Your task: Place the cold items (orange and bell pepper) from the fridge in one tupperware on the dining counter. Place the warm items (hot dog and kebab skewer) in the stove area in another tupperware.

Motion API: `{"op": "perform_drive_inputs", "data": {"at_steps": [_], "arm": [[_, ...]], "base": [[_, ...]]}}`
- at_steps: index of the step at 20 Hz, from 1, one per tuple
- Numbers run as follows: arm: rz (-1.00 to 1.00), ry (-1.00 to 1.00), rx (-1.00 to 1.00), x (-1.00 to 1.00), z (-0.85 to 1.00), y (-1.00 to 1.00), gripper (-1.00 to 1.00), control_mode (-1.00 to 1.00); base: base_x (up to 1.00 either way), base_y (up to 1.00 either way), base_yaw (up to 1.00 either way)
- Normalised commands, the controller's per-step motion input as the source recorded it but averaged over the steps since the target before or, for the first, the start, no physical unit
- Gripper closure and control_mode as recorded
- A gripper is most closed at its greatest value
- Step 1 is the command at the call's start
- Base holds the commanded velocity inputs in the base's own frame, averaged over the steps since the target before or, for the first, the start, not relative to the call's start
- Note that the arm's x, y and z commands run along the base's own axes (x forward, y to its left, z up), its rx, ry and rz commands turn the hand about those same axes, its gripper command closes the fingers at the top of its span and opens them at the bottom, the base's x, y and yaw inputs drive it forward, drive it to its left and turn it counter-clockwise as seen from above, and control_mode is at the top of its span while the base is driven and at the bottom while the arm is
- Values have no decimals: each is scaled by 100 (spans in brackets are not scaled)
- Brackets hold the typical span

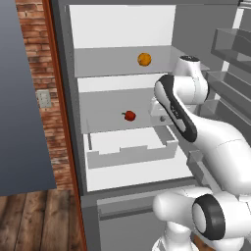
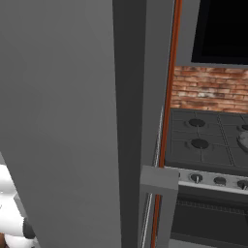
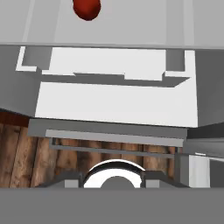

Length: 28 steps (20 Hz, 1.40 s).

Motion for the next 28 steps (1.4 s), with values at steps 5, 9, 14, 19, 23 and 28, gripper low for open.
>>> {"op": "perform_drive_inputs", "data": {"at_steps": [5,9,14,19,23,28], "arm": [[0,-13,0,2,2,18,-100,-100],[0,-23,0,21,24,29,-100,-100],[0,-20,-5,40,52,9,-100,-100],[-7,-15,-7,35,58,0,-100,-100],[-9,-17,-2,39,68,-3,-100,-100],[-7,-19,0,44,71,-1,-100,-100]], "base": [[0,0,0],[0,0,0],[0,0,0],[0,0,0],[0,0,0],[0,0,0]]}}
